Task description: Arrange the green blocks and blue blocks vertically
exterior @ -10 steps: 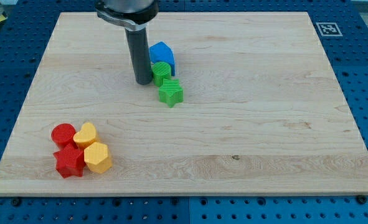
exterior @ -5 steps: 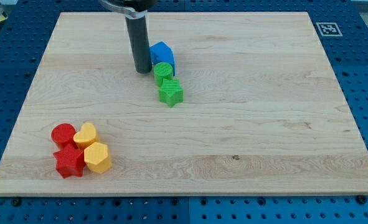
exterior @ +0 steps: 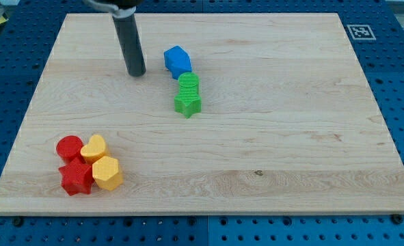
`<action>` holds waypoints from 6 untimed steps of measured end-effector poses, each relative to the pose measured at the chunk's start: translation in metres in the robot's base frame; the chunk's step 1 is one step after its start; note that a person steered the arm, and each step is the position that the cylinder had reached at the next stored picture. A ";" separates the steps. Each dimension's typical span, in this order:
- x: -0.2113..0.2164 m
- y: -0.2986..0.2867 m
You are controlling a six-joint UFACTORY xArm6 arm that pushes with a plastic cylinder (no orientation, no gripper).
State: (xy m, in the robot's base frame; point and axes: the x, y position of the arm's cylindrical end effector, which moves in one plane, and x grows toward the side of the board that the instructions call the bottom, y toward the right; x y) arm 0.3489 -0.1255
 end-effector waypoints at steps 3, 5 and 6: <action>-0.036 0.047; -0.032 0.088; -0.035 0.086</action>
